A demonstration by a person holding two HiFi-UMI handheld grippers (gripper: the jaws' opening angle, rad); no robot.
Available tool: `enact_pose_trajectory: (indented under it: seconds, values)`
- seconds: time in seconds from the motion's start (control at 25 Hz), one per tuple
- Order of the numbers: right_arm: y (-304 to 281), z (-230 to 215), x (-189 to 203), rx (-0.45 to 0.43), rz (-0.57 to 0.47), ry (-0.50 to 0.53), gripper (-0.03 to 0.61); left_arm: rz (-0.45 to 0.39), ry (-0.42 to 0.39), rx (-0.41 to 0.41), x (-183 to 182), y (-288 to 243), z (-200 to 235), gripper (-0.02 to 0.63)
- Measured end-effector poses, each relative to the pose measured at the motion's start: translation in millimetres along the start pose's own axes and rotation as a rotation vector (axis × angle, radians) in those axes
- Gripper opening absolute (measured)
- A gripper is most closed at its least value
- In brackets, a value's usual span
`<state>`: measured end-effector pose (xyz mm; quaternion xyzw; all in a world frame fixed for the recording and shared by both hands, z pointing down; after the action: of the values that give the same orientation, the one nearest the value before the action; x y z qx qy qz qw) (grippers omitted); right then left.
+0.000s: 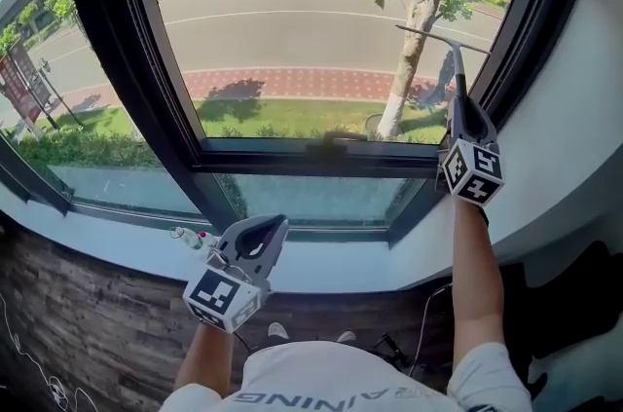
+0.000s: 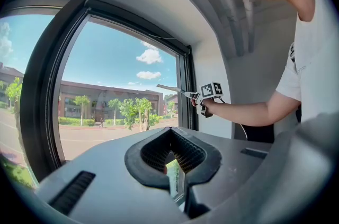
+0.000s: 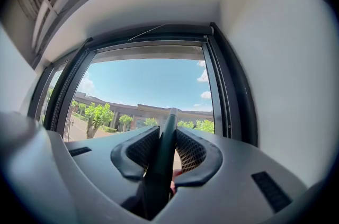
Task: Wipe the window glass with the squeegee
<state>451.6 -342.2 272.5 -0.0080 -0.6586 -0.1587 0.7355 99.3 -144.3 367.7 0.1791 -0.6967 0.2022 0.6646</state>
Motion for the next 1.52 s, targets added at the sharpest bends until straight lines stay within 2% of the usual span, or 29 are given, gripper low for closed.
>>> enact_pose_trajectory:
  seconds: [0.44, 1.0, 1.28, 1.52]
  values:
    - [11, 7, 56, -0.015, 0.068, 0.001, 0.1, 0.016, 0.037, -0.023, 13, -4, 6, 0.017]
    - [28, 10, 120, -0.028, 0.175, 0.043, 0.1, 0.028, 0.038, -0.013, 19, -16, -2, 0.017]
    - [38, 9, 163, -0.034, 0.26, 0.041, 0.1, 0.045, 0.039, -0.028, 21, -18, -1, 0.017]
    - [42, 9, 181, -0.049, 0.255, 0.053, 0.1, 0.064, 0.025, -0.021, 19, -20, -2, 0.017]
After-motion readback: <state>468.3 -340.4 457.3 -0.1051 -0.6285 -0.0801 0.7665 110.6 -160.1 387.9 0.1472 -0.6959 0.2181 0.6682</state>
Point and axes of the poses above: the fingertips, and each gripper's own axes: y backward along the fingers, z to its left, x out of its underside, the point moved 5 cm from there along y, backward along the fingers, and after that the axes turned 8 degrees about -x, right-handed, at the moved point
